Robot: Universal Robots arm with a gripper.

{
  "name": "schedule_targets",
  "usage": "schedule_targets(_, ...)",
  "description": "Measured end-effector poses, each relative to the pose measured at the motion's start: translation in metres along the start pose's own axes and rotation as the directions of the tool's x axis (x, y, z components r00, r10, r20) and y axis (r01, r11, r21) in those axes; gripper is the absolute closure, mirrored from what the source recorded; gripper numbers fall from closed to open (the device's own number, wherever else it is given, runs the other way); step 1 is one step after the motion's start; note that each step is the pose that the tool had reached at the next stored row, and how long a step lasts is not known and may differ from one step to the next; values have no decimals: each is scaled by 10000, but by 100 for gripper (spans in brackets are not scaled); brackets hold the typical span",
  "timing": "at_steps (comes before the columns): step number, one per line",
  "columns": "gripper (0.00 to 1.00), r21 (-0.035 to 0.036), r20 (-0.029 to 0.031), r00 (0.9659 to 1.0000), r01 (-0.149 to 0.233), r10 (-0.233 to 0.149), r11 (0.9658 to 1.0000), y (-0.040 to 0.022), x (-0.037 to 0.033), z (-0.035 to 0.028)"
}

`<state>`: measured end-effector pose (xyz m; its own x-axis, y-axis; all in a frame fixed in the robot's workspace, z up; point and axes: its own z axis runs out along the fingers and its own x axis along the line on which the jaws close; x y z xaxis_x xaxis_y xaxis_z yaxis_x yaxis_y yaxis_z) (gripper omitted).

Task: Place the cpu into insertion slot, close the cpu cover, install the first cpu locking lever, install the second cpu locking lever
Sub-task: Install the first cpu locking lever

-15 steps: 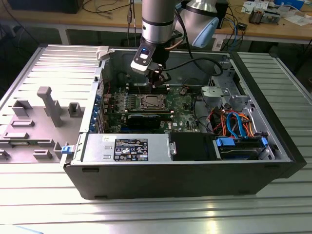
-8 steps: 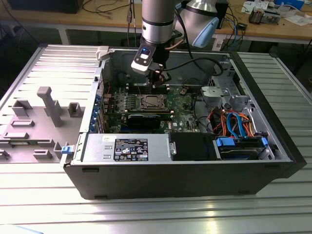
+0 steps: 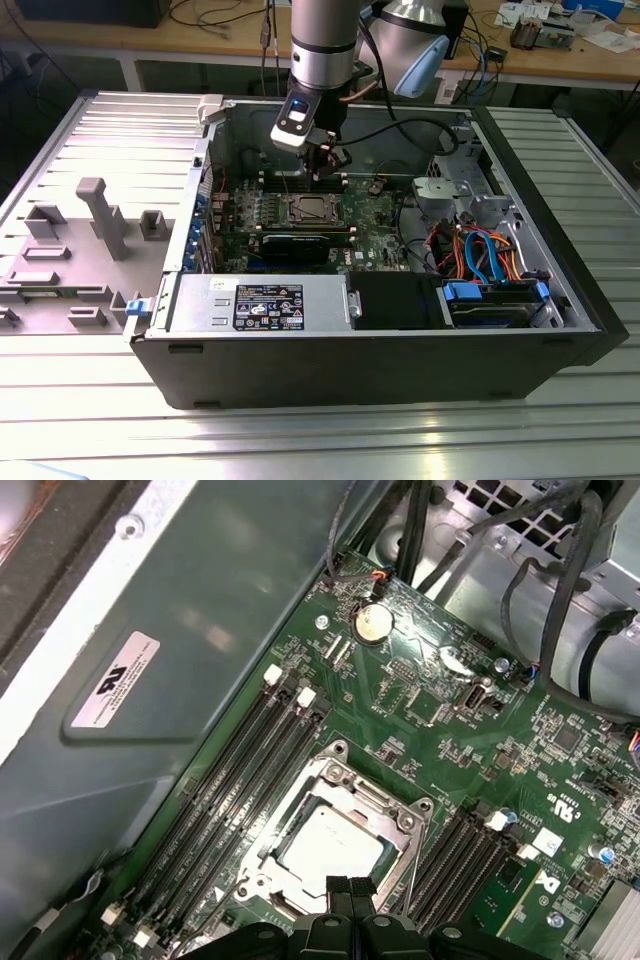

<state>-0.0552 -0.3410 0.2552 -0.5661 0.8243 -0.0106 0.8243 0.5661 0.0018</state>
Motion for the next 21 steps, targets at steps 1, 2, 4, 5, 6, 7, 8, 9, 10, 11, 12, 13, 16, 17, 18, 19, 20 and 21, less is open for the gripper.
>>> schedule_targets(1, 89, -1, 0, 10000, 21, -21, 10000, 0, 0, 0)
schedule_targets(2, 89, -1, 0, 10000, 54, -54, 10000, 0, 0, 0)
schedule_targets(4, 89, -2, -1, 10000, 98, -98, 10000, 0, 0, 0)
schedule_targets(5, 89, -2, 0, 9999, 130, -130, 9999, 0, 0, 0)
schedule_targets(6, 89, -2, -1, 9999, 151, -151, 9999, 0, 0, 0)
schedule_targets(7, 89, -2, 0, 9998, 190, -190, 9998, 0, 0, 0)
schedule_targets(8, 89, -3, 0, 9997, 253, -253, 9997, 0, 0, 0)
schedule_targets(9, 89, -4, -1, 9996, 279, -279, 9996, 0, 0, 0)
schedule_targets(10, 89, -3, 0, 9995, 302, -302, 9995, 0, 0, 0)
schedule_targets(11, 89, -4, 0, 9994, 348, -348, 9994, 0, 0, 0)
schedule_targets(12, 89, -5, -1, 9991, 415, -415, 9991, 0, 0, 0)
schedule_targets(13, 89, -6, -1, 9987, 512, -512, 9987, 0, 0, 0)
schedule_targets(16, 89, -8, -1, 9975, 709, -709, 9975, 0, 0, 0)
schedule_targets(17, 89, -9, -1, 9969, 783, -783, 9969, 0, 0, 0)
schedule_targets(18, 89, -10, -2, 9961, 879, -879, 9961, 0, 0, 0)
schedule_targets(19, 89, -11, -2, 9957, 922, -922, 9957, 0, 0, 0)
schedule_targets(20, 89, -11, -2, 9953, 965, -965, 9953, 0, 0, 0)
schedule_targets(21, 89, -11, -1, 9949, 1010, -1010, 9949, 0, 0, 0)
